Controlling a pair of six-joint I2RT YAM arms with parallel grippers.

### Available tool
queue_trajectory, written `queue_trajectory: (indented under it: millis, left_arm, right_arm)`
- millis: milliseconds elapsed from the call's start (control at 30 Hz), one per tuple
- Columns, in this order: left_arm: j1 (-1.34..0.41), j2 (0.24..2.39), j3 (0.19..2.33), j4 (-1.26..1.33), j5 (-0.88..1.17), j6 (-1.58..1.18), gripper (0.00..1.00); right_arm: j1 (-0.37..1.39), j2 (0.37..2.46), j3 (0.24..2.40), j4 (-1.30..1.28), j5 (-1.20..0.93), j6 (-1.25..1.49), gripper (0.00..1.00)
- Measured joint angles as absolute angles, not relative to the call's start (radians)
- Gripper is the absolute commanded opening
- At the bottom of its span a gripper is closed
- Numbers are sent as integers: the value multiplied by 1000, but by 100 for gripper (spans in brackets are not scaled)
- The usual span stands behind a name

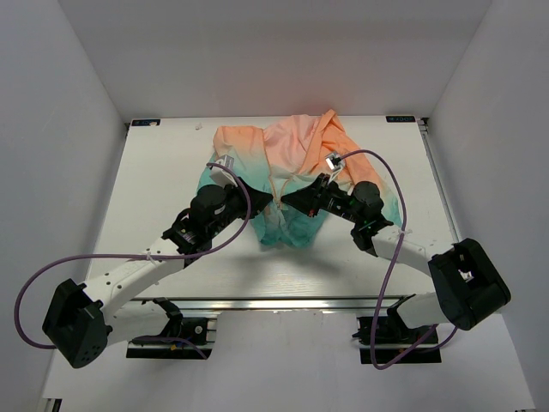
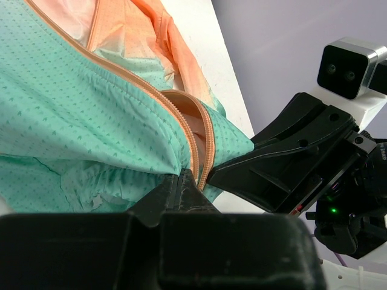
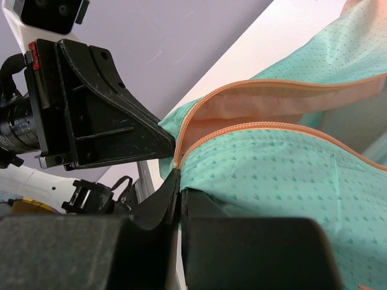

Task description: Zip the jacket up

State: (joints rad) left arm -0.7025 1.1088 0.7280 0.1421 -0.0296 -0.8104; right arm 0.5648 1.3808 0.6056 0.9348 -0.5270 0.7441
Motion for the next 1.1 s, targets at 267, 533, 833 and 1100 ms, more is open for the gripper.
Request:
queue_trajectory:
  millis: [267, 533, 833, 1100]
  left_arm:
    - [-702, 1109, 728, 141, -29, -810, 0]
    - [-702, 1107, 728, 139, -27, -810, 0]
    - [-702, 1103, 727, 138, -22, -814, 0]
    - [-702, 1101, 727, 133, -22, -820, 0]
  right_arm:
    - [565, 1381, 606, 957, -530, 761, 0]
    - [565, 1381, 606, 973, -505, 778, 0]
    - [575, 1381, 606, 970, -466, 772, 0]
    - [591, 1368, 588, 966, -436, 749, 0]
